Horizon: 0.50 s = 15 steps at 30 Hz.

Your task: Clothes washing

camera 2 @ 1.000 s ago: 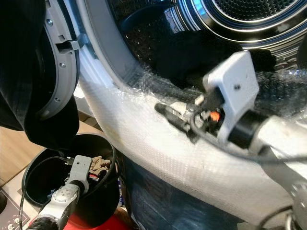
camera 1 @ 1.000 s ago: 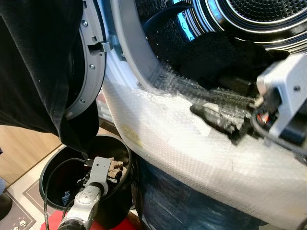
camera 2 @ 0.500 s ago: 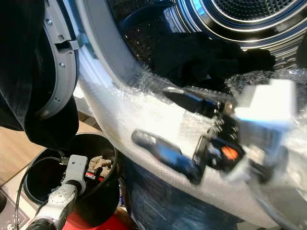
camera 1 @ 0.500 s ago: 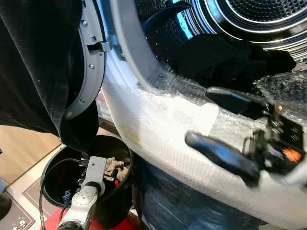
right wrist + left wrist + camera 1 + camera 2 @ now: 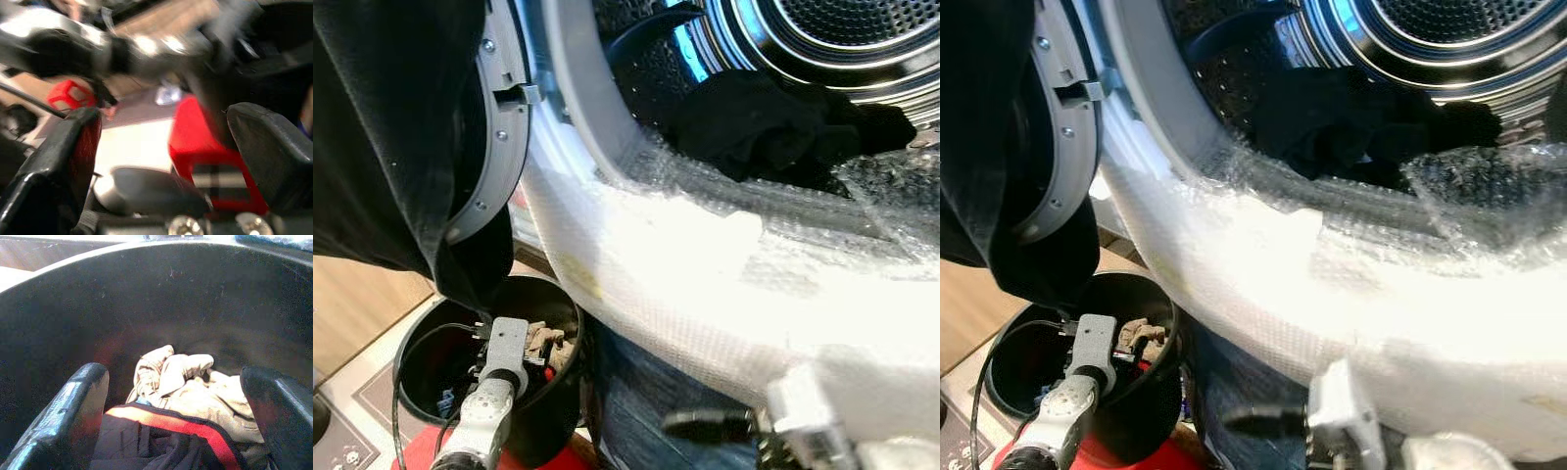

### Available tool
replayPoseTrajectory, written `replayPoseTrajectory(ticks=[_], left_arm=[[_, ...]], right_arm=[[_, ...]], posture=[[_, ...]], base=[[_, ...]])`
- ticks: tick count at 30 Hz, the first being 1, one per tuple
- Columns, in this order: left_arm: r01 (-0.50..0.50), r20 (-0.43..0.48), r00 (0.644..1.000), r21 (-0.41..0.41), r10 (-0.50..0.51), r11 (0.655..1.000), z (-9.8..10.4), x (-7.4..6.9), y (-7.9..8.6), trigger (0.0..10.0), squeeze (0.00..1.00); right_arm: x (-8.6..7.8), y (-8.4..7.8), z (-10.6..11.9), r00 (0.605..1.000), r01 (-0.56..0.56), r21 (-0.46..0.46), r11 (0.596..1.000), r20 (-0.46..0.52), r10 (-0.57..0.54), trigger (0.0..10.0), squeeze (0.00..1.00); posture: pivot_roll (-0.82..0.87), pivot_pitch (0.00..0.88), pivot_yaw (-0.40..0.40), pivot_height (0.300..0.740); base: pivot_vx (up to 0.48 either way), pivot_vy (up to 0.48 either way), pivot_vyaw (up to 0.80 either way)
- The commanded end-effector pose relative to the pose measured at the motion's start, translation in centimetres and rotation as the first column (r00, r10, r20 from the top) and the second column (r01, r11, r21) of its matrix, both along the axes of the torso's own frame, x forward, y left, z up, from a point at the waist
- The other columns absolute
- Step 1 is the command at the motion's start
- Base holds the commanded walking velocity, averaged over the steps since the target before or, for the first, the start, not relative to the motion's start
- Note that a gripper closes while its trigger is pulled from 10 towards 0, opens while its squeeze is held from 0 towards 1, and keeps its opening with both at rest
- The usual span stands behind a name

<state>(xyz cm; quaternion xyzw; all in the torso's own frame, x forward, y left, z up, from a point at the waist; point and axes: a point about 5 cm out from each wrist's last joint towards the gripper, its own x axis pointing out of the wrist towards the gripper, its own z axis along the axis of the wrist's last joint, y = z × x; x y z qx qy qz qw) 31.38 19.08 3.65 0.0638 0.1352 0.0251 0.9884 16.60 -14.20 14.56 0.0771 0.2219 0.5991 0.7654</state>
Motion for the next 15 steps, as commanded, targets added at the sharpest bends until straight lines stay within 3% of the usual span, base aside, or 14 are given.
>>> replayPoseTrajectory(ticks=[1,3,7,9,10,11,12,15], left_arm=[[-0.045,0.01,0.999,0.002,0.045,0.999,0.0,-0.4,1.1,10.0,0.0],[-0.059,0.013,0.998,0.001,0.059,0.998,0.0,-0.5,1.4,10.0,0.0],[-0.075,0.015,0.997,0.001,0.075,0.997,-0.1,-0.6,1.6,10.0,0.0],[-0.089,0.019,0.996,-0.001,0.089,0.996,-0.1,-0.6,1.7,10.0,0.0],[-0.089,0.019,0.996,-0.001,0.089,0.996,-0.1,-0.6,1.7,10.0,0.0],[-0.092,0.023,0.995,-0.002,0.092,0.996,0.0,-0.6,1.7,10.0,0.0],[-0.096,0.026,0.995,-0.002,0.096,0.995,0.0,-0.6,1.7,10.0,0.0],[-0.098,0.028,0.995,-0.003,0.098,0.995,0.1,-0.5,1.7,10.0,0.0]], right_arm=[[0.3,-0.6,-1.8,0.998,0.051,-0.039,0.998,-0.024,-0.052,10.0,0.0],[0.7,-1.6,-5.1,0.985,0.141,-0.09,0.986,-0.092,-0.149,10.0,0.0],[0.6,-2.7,-9.3,0.954,0.223,-0.206,0.953,-0.157,-0.258,10.0,0.0],[0.2,-3.3,-13.5,0.901,0.311,-0.289,0.906,-0.215,-0.377,10.0,0.0],[0.2,-3.3,-13.5,0.901,0.311,-0.289,0.906,-0.215,-0.377,10.0,0.0],[0.3,-3.4,-14.5,0.877,0.346,-0.316,0.883,-0.227,-0.424,10.0,0.0],[-0.2,-3.8,-16.8,0.834,0.38,-0.404,0.832,-0.239,-0.497,10.0,0.0],[-0.8,-3.9,-18.7,0.811,0.379,-0.469,0.798,-0.247,-0.53,10.0,0.0]], posture=[[-0.16,0.064,0.077,0.74],[-0.16,0.064,0.077,0.74],[-0.15,0.062,0.077,0.74],[-0.14,0.058,0.075,0.74],[-0.14,0.058,0.075,0.74],[-0.14,0.058,0.076,0.74],[-0.14,0.056,0.079,0.74],[-0.13,0.055,0.081,0.74]], base=[[0.0,0.0,0.0],[0.0,0.0,0.0],[0.0,0.0,0.0],[0.0,0.0,0.0],[0.0,0.0,0.0],[0.0,0.0,0.0],[0.0,0.0,0.0],[0.0,0.0,0.0]])
